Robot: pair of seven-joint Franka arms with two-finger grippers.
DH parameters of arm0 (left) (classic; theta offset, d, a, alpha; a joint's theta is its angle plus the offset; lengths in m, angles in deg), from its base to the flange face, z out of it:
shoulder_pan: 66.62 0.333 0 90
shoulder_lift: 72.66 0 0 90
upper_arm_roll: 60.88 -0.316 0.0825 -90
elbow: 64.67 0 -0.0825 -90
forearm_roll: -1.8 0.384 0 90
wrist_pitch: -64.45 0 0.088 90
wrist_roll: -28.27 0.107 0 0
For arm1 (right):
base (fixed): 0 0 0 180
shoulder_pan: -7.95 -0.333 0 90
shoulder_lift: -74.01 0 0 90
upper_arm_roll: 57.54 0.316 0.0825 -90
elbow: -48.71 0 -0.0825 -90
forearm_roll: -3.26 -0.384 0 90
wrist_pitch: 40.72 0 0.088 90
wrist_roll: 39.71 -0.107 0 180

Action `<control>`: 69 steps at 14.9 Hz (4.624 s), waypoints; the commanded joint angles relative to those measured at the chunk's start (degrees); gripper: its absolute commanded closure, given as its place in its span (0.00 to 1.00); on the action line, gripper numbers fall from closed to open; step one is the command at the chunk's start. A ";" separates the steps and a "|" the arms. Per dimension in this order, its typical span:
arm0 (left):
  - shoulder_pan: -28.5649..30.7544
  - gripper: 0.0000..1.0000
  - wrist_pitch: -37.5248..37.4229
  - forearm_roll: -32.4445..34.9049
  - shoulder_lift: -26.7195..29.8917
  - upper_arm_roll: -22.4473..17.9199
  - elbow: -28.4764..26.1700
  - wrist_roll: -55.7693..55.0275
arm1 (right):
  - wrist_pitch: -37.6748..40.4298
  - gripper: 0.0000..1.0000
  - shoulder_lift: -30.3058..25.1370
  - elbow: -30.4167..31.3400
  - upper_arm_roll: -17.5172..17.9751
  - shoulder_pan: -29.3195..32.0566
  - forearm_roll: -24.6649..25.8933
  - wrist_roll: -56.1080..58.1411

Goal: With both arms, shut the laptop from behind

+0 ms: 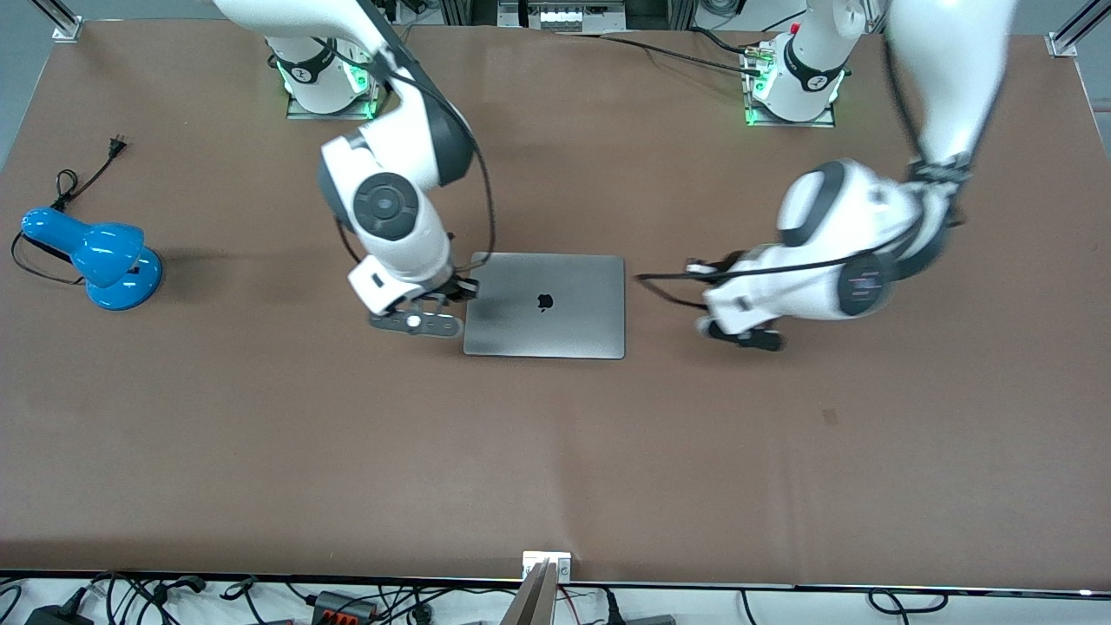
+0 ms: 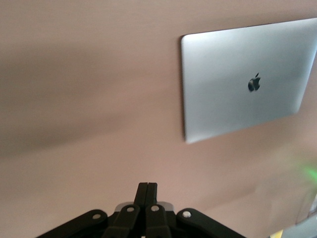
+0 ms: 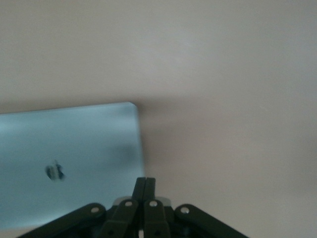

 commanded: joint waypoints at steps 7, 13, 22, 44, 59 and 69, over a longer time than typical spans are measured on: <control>9.15 0.97 -22.15 2.99 12.39 0.13 9.00 1.56 | 17.89 0.00 -8.27 -4.32 0.42 13.05 0.07 17.66; 11.79 0.84 -28.49 5.45 13.88 0.74 12.28 0.95 | 18.61 0.00 -11.53 -5.36 -2.03 20.44 0.43 23.14; 9.25 0.00 -31.41 8.53 13.36 3.99 12.27 -8.73 | 18.08 0.00 -21.86 0.64 -1.07 32.48 -5.20 41.78; 7.05 0.00 -11.19 12.40 26.10 -6.73 -2.22 -0.73 | 11.92 0.00 -25.59 7.37 1.13 31.79 -2.39 40.55; 7.31 0.00 -11.98 12.84 26.45 -7.17 -1.61 -1.17 | 11.75 0.00 -25.59 7.37 1.13 31.79 -2.39 40.55; 7.31 0.00 -12.60 12.31 25.23 -8.40 -0.47 -1.35 | 11.66 0.00 -25.50 7.28 1.13 31.79 -2.39 40.55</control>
